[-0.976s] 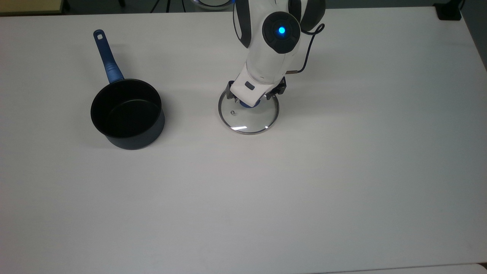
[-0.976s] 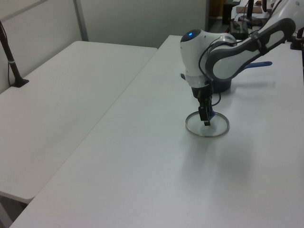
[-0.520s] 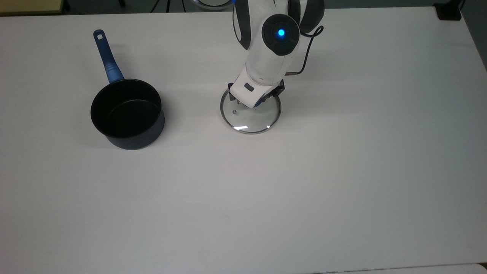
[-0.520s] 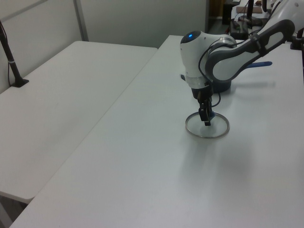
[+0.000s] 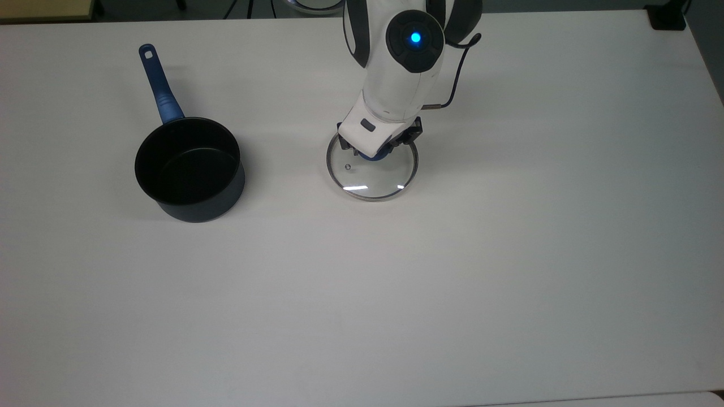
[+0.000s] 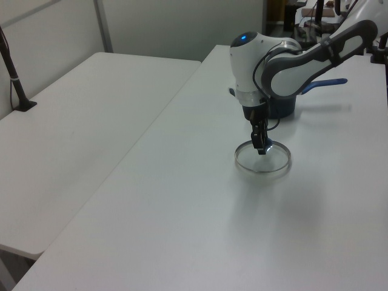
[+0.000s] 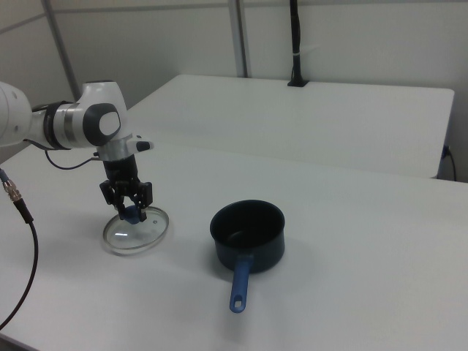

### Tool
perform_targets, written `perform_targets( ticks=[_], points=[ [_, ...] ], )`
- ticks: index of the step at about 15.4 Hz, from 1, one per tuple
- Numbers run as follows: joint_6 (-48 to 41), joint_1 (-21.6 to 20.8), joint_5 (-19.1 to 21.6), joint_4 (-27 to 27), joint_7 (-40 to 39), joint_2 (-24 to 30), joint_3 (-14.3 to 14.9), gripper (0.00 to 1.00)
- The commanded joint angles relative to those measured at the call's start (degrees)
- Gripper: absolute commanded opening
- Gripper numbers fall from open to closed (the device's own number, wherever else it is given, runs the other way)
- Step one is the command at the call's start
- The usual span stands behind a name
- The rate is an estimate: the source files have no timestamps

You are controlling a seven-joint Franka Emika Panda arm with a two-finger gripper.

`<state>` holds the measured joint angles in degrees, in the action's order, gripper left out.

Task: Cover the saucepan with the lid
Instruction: 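Lower the gripper and close it on the blue knob, then lift the glass lid and carry it over the navy saucepan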

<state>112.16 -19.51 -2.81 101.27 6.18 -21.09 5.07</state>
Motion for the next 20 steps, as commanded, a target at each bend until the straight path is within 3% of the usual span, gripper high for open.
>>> perform_targets(
  ticks=[1,5,9,13,20],
  points=[
    [-1.06,-0.18,-0.80,0.51,-0.03,2.80,0.29,0.49],
    [-8.07,1.21,-0.54,-3.44,-2.74,5.62,0.90,0.48],
    [-14.24,9.20,-0.36,-10.55,-9.06,5.97,0.90,0.47],
    [-13.63,19.04,-1.06,-11.27,-16.18,5.27,0.99,0.47],
    [-12.67,26.80,-2.03,-15.40,-20.77,0.17,0.99,0.47]
  ],
)
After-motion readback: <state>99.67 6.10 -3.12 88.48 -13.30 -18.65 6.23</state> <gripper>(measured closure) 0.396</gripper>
